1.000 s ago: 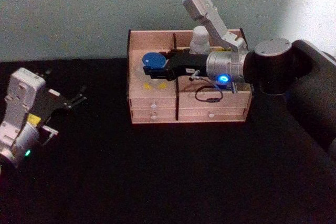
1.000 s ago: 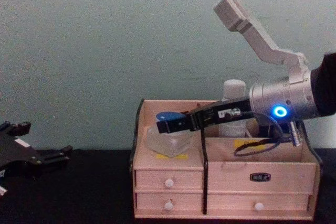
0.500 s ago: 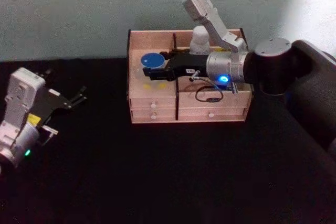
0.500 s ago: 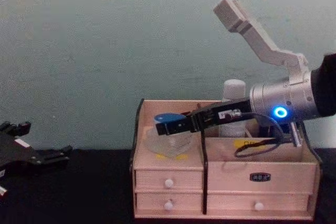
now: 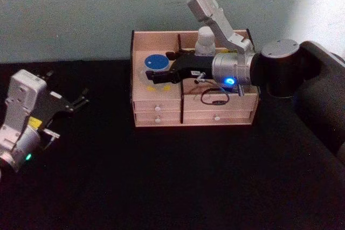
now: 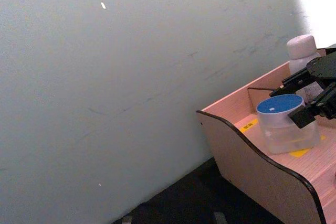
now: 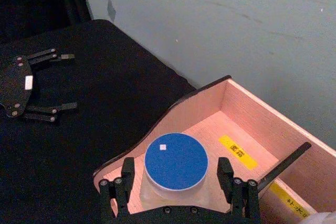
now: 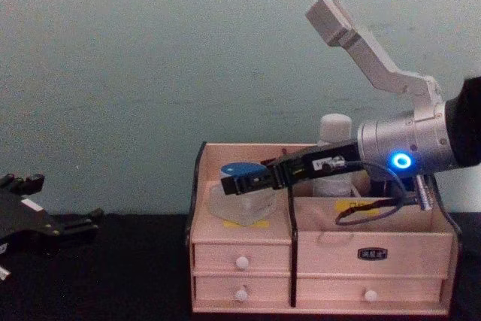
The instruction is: Pick up the facial cleanser and watermelon frost from the table and place them into the tiered storage box.
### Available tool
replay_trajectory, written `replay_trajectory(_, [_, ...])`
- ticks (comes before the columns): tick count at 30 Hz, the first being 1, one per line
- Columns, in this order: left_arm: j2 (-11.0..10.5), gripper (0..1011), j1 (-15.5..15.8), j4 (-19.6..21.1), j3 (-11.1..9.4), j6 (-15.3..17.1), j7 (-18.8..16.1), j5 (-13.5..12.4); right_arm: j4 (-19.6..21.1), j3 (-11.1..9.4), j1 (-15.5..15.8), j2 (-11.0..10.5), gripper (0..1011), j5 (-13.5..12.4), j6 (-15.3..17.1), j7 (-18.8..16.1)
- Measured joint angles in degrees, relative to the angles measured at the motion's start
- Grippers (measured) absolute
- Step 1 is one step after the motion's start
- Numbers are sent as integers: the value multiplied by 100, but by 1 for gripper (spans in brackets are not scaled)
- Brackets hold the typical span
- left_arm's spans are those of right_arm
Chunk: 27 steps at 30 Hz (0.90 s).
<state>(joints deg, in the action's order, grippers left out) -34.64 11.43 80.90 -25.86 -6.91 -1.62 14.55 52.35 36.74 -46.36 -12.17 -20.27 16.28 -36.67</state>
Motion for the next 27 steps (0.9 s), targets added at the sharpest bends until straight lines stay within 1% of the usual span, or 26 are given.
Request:
replay_trajectory(3, [0, 1001, 0, 0, 0, 0, 0, 0, 131, -12, 58, -40, 1002, 3, -20, 30])
replay_trajectory(4, [0, 1001, 0, 0, 0, 0, 0, 0, 267, -40, 119, -91, 1002, 3, -34, 66])
replay_trajectory(8, [0, 1001, 0, 0, 0, 0, 0, 0, 551, -113, 239, -204, 1003, -10, -49, 120])
replay_trajectory(9, [0, 1001, 0, 0, 0, 0, 0, 0, 717, -149, 307, -274, 1002, -36, -46, 132])
replay_trajectory(11, [0, 1001, 0, 0, 0, 0, 0, 0, 886, -182, 377, -351, 1002, -69, -31, 139])
replay_trajectory(12, [0, 1001, 0, 0, 0, 0, 0, 0, 1074, -220, 458, -445, 1002, -115, -5, 139])
replay_trajectory(14, [0, 1001, 0, 0, 0, 0, 0, 0, 1272, -260, 554, -557, 1003, -170, 29, 132])
replay_trajectory(15, [0, 1001, 0, 0, 0, 0, 0, 0, 1489, -310, 656, -696, 1003, -240, 77, 101])
replay_trajectory(17, [0, 1001, 0, 0, 0, 0, 0, 0, 1706, -357, 764, -847, 1003, -326, 129, 52])
replay_trajectory(18, [0, 1001, 0, 0, 0, 0, 0, 0, 1917, -410, 878, -1016, 1002, -423, 177, -6])
replay_trajectory(19, [0, 1001, 0, 0, 0, 0, 0, 0, 2009, -434, 931, -1094, 1003, -470, 203, -42])
replay_trajectory(20, [0, 1001, 0, 0, 0, 0, 0, 0, 2198, -494, 1038, -1268, 1002, -577, 257, -122])
replay_trajectory(23, [0, 1001, 0, 0, 0, 0, 0, 0, 2450, -584, 1193, -1532, 1003, -740, 370, -240])
replay_trajectory(24, [0, 1001, 0, 0, 0, 0, 0, 0, 2608, -640, 1303, -1708, 1002, -848, 457, -300])
replay_trajectory(26, [0, 1001, 0, 0, 0, 0, 0, 0, 2749, -696, 1411, -1860, 1002, -925, 519, -317])
replay_trajectory(27, [0, 1001, 0, 0, 0, 0, 0, 0, 2919, -779, 1537, -2036, 1003, -1012, 592, -310])
